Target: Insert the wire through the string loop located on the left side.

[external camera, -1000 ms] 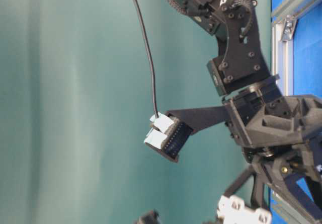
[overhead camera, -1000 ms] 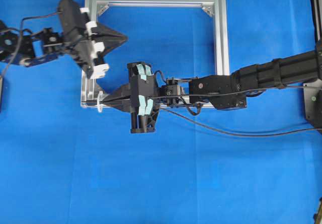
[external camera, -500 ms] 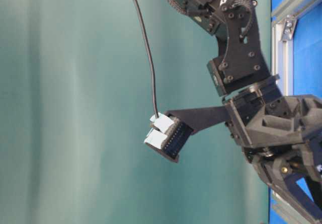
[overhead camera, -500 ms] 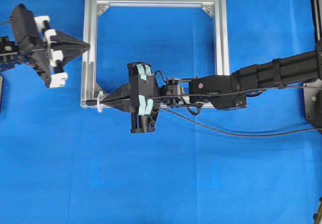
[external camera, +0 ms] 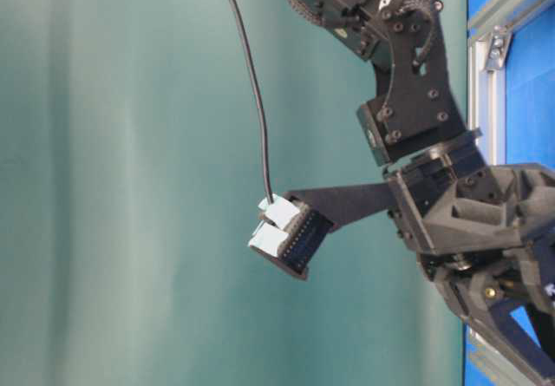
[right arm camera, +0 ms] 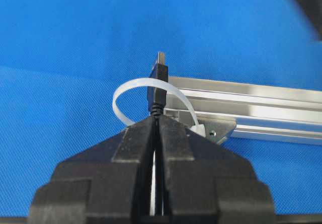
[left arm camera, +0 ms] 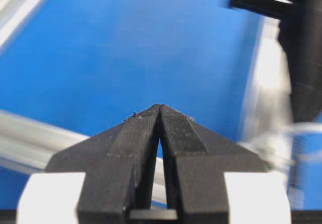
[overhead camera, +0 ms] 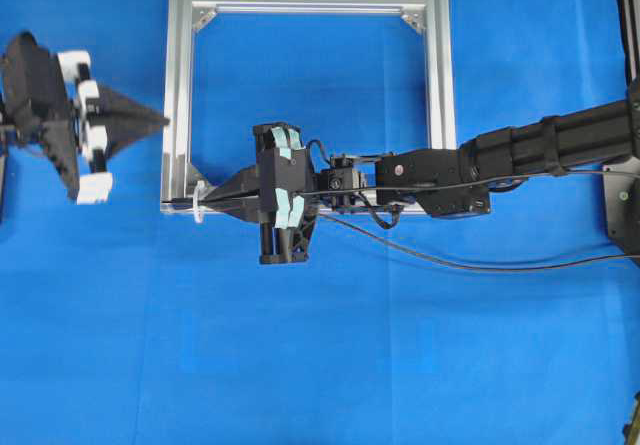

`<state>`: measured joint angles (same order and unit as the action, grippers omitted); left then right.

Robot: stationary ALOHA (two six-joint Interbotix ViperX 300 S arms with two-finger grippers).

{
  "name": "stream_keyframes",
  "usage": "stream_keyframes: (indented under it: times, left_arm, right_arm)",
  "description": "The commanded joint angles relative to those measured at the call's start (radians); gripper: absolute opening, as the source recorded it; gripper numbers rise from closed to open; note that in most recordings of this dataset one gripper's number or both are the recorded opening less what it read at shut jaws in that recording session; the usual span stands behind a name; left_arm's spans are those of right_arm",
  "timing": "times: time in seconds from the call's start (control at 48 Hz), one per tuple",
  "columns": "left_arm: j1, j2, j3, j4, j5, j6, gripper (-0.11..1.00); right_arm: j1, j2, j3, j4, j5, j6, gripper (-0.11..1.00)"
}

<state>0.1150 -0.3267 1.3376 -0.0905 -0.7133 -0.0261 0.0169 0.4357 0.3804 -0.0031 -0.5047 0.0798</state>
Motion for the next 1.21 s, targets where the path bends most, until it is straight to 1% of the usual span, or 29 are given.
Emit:
stream_keyframes:
  times: [0.0,0.104,0.25,0.625,0.729,0.75,0.833,0.958,1.041,1.083,1.187]
  left_arm:
    - [-0.075,-0.009,-0.005,0.003,-0.003,-0.002,0.0]
    - [-0.16,-0.011,-0.008,0.003,-0.005,-0.002,0.0]
    - [-0.227,-0.009,-0.014,0.002,-0.005,0.002,0.0]
    - [-0.232,0.002,-0.025,0.003,0.015,0.012,0.0]
    - [-0.233,0.005,-0.028,0.002,0.02,0.009,0.02]
    - [-0.233,0.006,-0.029,0.003,0.02,0.006,0.04]
    - [-0.233,0.006,-0.032,0.002,0.021,0.0,0.24]
    - [-0.233,0.005,-0.034,0.003,0.023,0.0,0.64]
    - [-0.233,0.005,-0.034,0.002,0.029,0.0,0.84]
    - [-0.233,0.005,-0.035,0.002,0.035,0.0,0.9]
    - [-0.233,0.006,-0.04,0.003,0.052,0.0,0.89]
  right_arm:
    - [-0.003,-0.02,-0.018,0.002,-0.003,0.0,-0.01]
    - [-0.003,-0.02,-0.017,0.002,-0.003,0.0,-0.01]
    - [-0.003,-0.02,-0.015,0.002,-0.003,0.0,-0.01]
    - [-0.003,-0.02,-0.015,0.003,-0.003,0.0,-0.01]
    - [-0.003,-0.02,-0.015,0.002,-0.003,0.0,-0.01]
    - [-0.003,-0.02,-0.015,0.002,-0.003,0.0,-0.01]
    - [-0.003,-0.02,-0.015,0.003,-0.003,0.0,-0.01]
    - [-0.003,-0.02,-0.015,0.002,-0.003,0.0,-0.01]
    - [-0.003,-0.02,-0.015,0.002,-0.003,0.0,-0.01]
    - [-0.003,-0.02,-0.015,0.002,-0.003,0.002,-0.01]
    - [-0.003,-0.02,-0.017,0.002,-0.003,0.002,-0.01]
